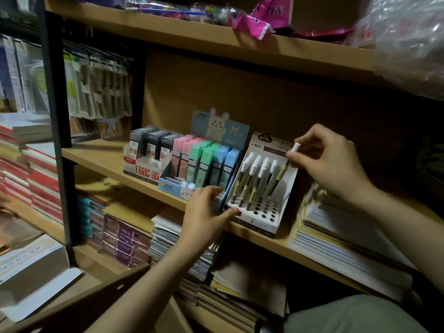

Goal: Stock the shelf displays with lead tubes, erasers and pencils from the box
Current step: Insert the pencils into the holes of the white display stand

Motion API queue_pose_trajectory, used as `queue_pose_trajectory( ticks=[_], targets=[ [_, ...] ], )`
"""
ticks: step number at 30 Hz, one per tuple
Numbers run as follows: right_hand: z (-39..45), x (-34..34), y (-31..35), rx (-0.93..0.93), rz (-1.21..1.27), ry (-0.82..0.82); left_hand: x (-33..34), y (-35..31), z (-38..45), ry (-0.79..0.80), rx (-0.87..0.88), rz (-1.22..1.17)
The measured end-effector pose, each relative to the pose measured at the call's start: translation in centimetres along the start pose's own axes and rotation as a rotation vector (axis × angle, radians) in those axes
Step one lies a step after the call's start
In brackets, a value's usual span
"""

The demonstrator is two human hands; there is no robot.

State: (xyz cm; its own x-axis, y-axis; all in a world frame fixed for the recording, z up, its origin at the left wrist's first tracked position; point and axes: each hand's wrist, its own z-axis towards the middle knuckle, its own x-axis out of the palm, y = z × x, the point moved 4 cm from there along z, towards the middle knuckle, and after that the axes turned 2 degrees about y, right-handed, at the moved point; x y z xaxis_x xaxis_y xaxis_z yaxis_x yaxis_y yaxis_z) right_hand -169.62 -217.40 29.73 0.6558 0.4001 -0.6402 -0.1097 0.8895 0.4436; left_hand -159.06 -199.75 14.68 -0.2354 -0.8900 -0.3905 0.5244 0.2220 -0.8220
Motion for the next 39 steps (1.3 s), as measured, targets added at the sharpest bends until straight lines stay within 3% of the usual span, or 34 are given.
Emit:
queue_pose_trajectory(
  ticks=[12,16,21,34,39],
  targets=[
    [-1.3,2.8,-1.5,-0.03,0.012,0.025,2.5,1.0,0.6,-0.107,0.192,0.245],
    [-1.4,2.5,-1.4,-0.032,-0.045,0.013,2.7,1.0,1.0,-0.126,0.2,0.251],
    [0.2,3.6,-1.1,-0.032,-0.299,0.049,2.7,0.9,1.0,-0.132,0.185,0.266],
    [-0.5,4.2,-0.8,-0.05,-0.489,0.074,2.7,0.3,0.7,-0.093,0.154,0.255],
    [-0.7,-0.4,-1.0,-0.089,-0.329,0.121,0.7,-2.5,0.2,-0.036,0.26,0.167]
  ],
)
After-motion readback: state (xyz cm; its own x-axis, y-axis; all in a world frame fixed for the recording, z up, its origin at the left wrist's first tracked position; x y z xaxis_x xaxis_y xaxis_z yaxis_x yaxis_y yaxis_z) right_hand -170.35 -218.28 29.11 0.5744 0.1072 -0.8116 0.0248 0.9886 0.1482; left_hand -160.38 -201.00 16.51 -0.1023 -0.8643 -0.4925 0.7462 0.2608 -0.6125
